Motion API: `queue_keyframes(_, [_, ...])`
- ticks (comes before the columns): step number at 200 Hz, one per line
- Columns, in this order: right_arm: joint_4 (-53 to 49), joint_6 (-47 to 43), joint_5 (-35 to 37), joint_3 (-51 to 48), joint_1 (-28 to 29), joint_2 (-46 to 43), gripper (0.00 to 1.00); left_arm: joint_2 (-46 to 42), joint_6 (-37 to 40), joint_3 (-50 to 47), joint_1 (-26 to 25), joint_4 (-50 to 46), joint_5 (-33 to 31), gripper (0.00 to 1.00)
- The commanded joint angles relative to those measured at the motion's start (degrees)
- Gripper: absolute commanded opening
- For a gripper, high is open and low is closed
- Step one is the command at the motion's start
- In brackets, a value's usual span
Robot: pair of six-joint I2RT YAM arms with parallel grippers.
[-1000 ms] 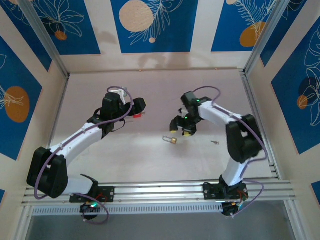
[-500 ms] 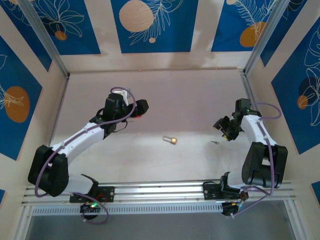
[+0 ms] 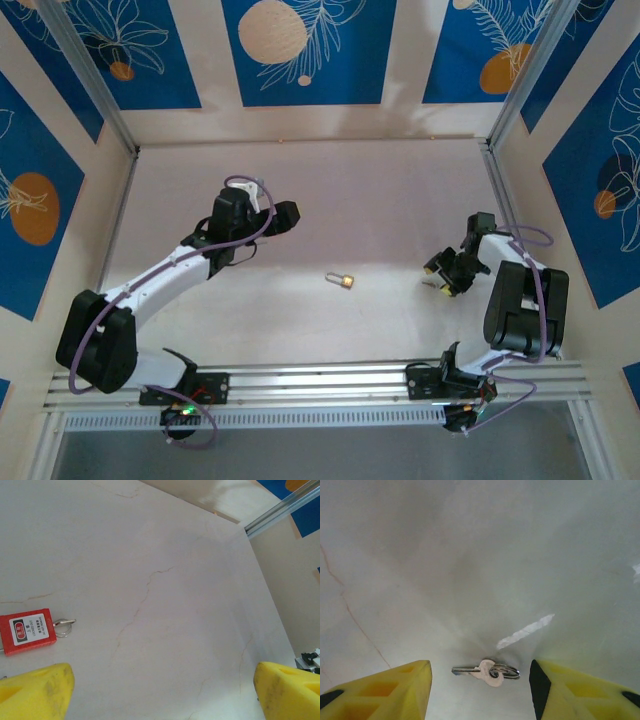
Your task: Unlock with the key
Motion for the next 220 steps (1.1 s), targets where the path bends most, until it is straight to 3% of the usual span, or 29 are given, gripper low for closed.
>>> queue_keyframes(1, [0.41,0.75,-1.41,-1.07,-0.05,0.69,0.56,0.5,0.85,1.85,-0.58,-0.71,0.86,0.92])
queue_keyframes(103, [-0.95,0.52,-3.23,-2.54,4.02,-2.8,0.5,0.73,0.82,1.96,-0.75,-0.78,0.76,0.92])
queue_keyframes(143, [0.25,1.66,-7.71,-3.49,5.12,-2.94,0.46,0.56,0.94,1.97,-0.81,-0.86,0.78,0.92])
queue_keyframes(220, [-3.38,0.23,-0.33,-1.26,6.0,-4.25,0.44,0.62,1.25,1.86,-1.15,-1.04,0.42,0.92])
